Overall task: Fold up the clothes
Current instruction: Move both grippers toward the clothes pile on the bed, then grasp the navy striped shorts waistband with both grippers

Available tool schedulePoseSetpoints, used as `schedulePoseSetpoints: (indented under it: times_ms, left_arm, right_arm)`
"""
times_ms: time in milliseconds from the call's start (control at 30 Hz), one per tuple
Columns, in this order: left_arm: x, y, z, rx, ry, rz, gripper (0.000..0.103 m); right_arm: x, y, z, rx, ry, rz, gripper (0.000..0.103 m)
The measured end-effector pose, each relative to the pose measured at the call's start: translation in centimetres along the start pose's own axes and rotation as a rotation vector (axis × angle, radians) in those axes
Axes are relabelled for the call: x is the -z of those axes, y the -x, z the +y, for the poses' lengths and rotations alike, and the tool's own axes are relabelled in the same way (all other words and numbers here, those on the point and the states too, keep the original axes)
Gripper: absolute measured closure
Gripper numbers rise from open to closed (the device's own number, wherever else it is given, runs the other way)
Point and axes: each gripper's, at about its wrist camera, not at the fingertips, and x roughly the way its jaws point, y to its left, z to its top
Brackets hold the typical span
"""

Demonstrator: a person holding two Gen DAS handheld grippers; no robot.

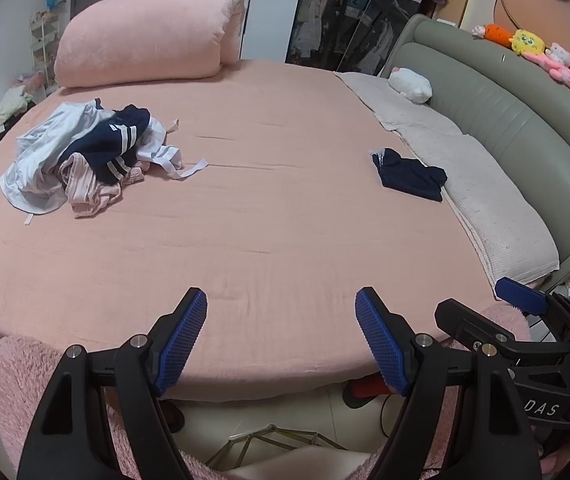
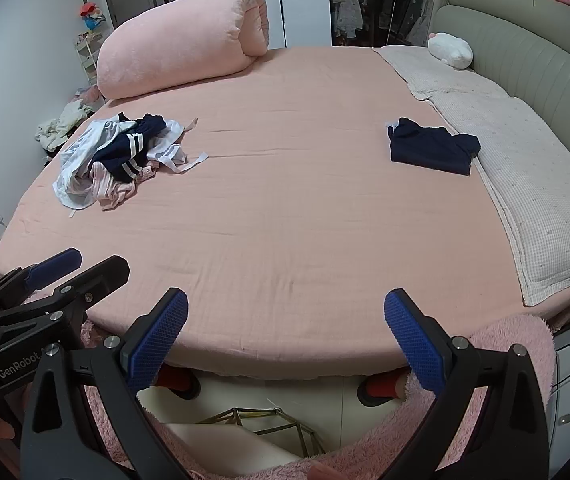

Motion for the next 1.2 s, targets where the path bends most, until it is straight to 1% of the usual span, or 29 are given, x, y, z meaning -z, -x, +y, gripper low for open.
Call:
schedulePoseSetpoints:
  times_ms: [200, 333, 433, 533, 600, 667, 767, 867, 1033, 1200]
  left_arm:
    - [-0.4, -0.5, 0.8, -0.010, -0.008, 0.004, 0.024]
    - [-0.1, -0.6, 0.5, -0.027, -0.023, -0.003, 0.024]
    - [-0.2, -0.9, 0.6, -0.033, -0.027, 0.008, 0.024]
    - [-0.9, -1.3, 1.0, -0.011, -0.024, 0.004, 0.024]
    - [-1.6, -1.6, 1.5, -0.008, -0.020, -0.006, 0.024]
    - [-2.5, -1.9, 2.3, -0.018, -0.010, -0.022, 0.024]
    - [-4.2, -2.7, 4.6, -0.043, 0.026, -0.049, 0.024]
    - [-5.6, -3.8, 7.6, -0.070, 0.070, -0.064, 0.024]
    - [-7.9, -6.2, 14.5, -0.159, 0.161, -0.061, 0.024]
    - [-9.9, -9.3, 22.1, -0.223, 0.276, -0.051, 0.024]
  right_arm:
    - [-0.3, 0.1, 0.0, -0.008, -0.004, 0.006, 0.003]
    - [-0.2, -0.2, -0.1, -0.006, -0.001, 0.003, 0.003]
    - [-0.3, -0.3, 0.1, -0.012, 0.001, 0.004, 0.003]
    - [-0.7, -0.3, 0.2, -0.024, 0.005, 0.007, 0.003]
    - [-1.5, -0.8, 0.7, -0.045, 0.029, -0.001, 0.003]
    - [-2.7, -1.4, 1.6, -0.045, 0.077, -0.020, 0.003]
    - [-4.6, -3.0, 3.5, -0.059, 0.146, -0.038, 0.003]
    - [-7.0, -5.5, 6.0, -0.112, 0.203, -0.034, 0.004]
    - [-10.2, -10.0, 11.1, -0.190, 0.282, -0.003, 0.007]
    - [-13.6, -14.5, 17.3, -0.238, 0.339, 0.003, 0.015]
